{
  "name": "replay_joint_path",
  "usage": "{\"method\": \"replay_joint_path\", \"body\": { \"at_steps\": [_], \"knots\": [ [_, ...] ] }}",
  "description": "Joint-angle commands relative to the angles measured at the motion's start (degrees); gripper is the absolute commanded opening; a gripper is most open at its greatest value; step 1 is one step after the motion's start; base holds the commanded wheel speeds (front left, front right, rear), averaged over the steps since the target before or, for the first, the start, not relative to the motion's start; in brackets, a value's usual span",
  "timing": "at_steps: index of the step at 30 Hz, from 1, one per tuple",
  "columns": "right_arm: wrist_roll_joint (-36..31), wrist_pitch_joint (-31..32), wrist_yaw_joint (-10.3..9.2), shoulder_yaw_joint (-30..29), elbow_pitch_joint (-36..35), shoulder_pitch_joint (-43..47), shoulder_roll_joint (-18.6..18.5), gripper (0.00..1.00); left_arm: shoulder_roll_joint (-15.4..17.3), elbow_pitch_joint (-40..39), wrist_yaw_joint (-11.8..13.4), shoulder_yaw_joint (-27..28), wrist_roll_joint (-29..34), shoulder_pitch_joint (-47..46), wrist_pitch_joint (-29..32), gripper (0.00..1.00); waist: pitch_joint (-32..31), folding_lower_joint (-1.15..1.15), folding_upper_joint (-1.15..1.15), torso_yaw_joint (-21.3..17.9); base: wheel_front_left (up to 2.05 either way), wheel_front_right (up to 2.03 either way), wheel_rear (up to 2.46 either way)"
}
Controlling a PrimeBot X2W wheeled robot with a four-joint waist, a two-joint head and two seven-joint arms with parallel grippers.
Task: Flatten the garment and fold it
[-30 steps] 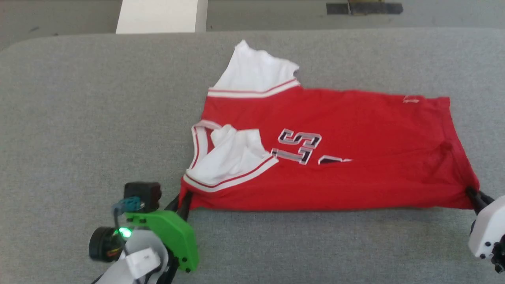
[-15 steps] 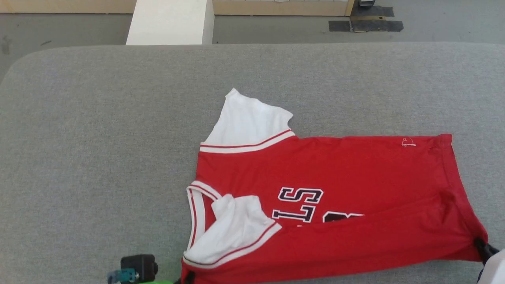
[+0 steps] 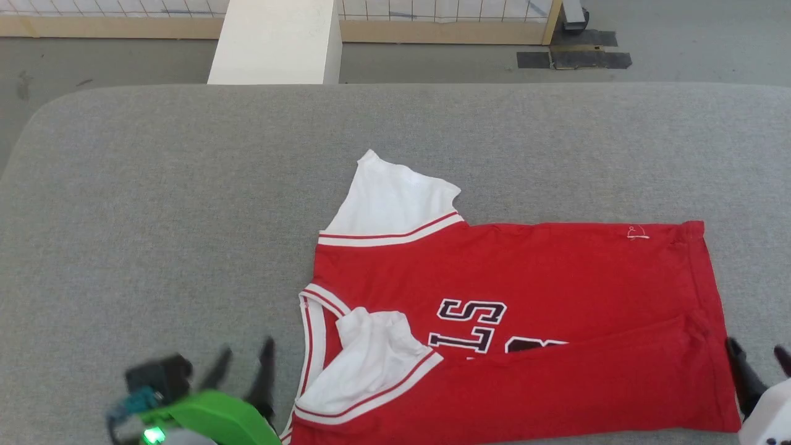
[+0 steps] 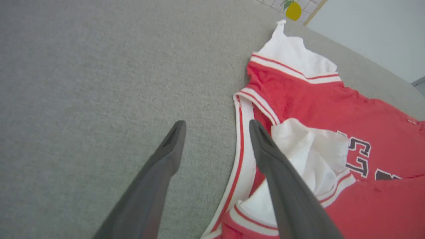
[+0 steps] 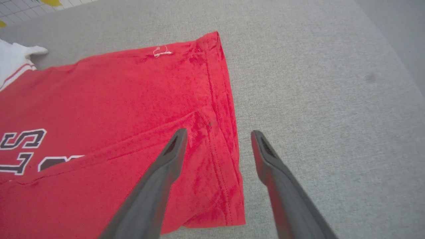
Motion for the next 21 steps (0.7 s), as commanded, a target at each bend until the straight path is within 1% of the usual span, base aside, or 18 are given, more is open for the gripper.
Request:
{"method": "replay_joint_path", "body": {
  "at_steps": [1,3,6,8,11,14,15,18,21],
  "knots": [
    [-0.3,-1.3,-0.09,0.1,-1.3,-1.3,0.3,1.0,1.3,-1.5,-0.1,1.1,1.4,-2.5,-1.3,1.0,0.1,0.0,0.0,-0.2,0.0,0.0,0.0],
    [-0.8,-3.3,-0.09,0.2,-3.1,-2.0,0.8,1.0,3.0,-4.1,0.2,2.0,3.6,-5.0,-2.1,1.0,0.7,0.0,0.0,-0.5,0.0,0.0,0.0],
    [-1.5,-5.2,-0.09,1.4,-5.4,-3.2,1.1,1.0,6.1,-6.6,-0.4,2.5,7.6,-12.0,-1.8,1.0,2.8,0.0,0.0,-1.1,0.0,0.0,0.0],
    [-1.8,-6.1,-0.09,2.4,-6.5,-4.3,1.0,1.0,8.6,-6.8,-2.3,1.4,10.6,-18.1,-0.3,1.0,4.6,0.0,0.0,-1.6,0.0,0.0,0.0],
    [-1.9,-7.9,-0.09,3.0,-7.9,-6.1,0.9,1.0,10.5,-5.7,-5.0,-0.2,14.3,-28.6,2.0,1.0,7.7,0.0,0.0,-2.3,0.0,0.0,0.0],
    [-2.1,-9.6,-0.09,3.4,-8.8,-8.1,0.5,1.0,10.4,-2.2,-8.3,-2.6,15.9,-39.4,6.1,1.0,11.3,0.0,0.0,-3.0,0.0,0.0,0.0],
    [-1.8,-10.6,-0.09,4.2,-8.9,-9.9,0.2,1.0,9.7,3.0,-12.2,-5.2,16.4,-48.5,10.1,1.0,14.6,0.0,0.0,-3.9,0.0,0.0,0.0],
    [-1.5,-11.6,-0.09,5.2,-8.3,-11.8,-0.3,1.0,8.7,8.8,-16.5,-8.2,16.2,-55.3,14.1,1.0,17.6,0.0,0.0,-5.2,0.0,0.0,0.0],
    [-1.2,-12.4,-0.09,5.9,-7.5,-13.4,-0.7,1.0,7.4,14.0,-19.3,-10.1,14.9,-58.7,17.4,1.0,19.7,0.0,0.0,-6.1,0.0,0.0,0.0]
  ]
}}
